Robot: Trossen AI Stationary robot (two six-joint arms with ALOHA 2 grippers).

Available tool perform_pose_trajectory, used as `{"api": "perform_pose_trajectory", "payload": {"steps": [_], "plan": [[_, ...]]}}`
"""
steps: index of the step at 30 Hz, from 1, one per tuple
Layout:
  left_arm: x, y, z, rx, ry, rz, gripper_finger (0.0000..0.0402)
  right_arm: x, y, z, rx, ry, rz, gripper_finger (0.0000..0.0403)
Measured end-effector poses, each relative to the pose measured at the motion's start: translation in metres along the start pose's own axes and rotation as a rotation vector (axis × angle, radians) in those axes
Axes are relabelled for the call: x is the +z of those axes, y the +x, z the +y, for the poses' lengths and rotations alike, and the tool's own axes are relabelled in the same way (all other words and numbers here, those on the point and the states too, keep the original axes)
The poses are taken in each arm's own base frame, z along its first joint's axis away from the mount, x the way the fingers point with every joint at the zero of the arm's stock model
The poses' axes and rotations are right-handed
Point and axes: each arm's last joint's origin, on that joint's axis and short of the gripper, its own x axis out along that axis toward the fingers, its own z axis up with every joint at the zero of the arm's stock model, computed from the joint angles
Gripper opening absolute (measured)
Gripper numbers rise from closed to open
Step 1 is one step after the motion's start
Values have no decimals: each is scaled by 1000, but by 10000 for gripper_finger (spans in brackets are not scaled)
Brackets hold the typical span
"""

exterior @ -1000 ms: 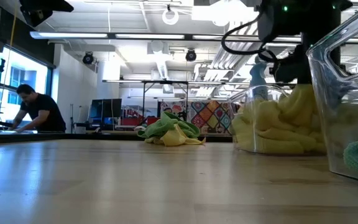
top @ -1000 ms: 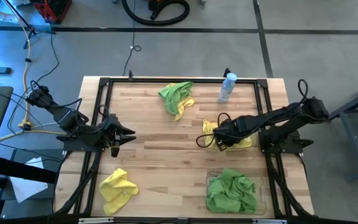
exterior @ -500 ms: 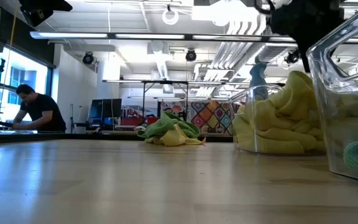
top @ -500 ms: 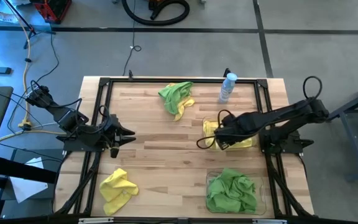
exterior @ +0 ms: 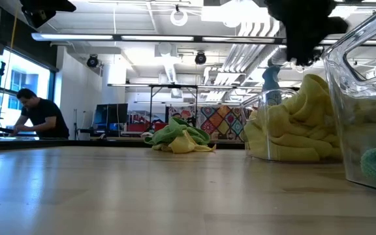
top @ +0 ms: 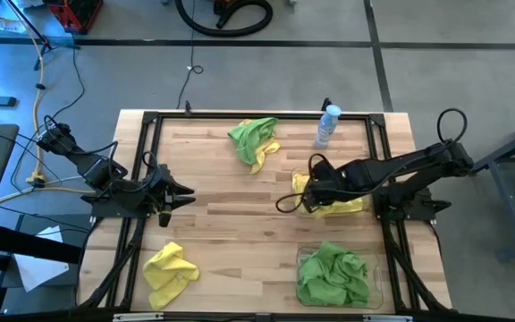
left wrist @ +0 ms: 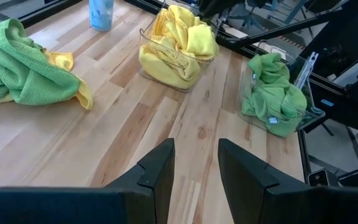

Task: Sort microfiber towel by color & place in baskets
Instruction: Put the green microfiber towel into the bottom transparent bin

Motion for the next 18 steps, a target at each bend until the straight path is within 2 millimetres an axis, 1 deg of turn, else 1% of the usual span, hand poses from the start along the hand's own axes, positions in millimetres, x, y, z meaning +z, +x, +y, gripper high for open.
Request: {"api": "perform_pose_trajectory", "payload": {"steps": [5, 10, 14, 18], "plan": [[1, 0, 1, 33, 0, -30, 113, 23, 2, 13, 142, -129, -155, 120], [3, 1, 3, 79, -5, -66, 113, 58, 3, 18, 252, -202, -327, 136], [4, 2, 5, 101, -13, -77, 113, 89, 4, 12, 297, -259, -453, 172], [6, 3, 7, 120, -23, -84, 113, 118, 10, 8, 360, -343, -555, 223]]}}
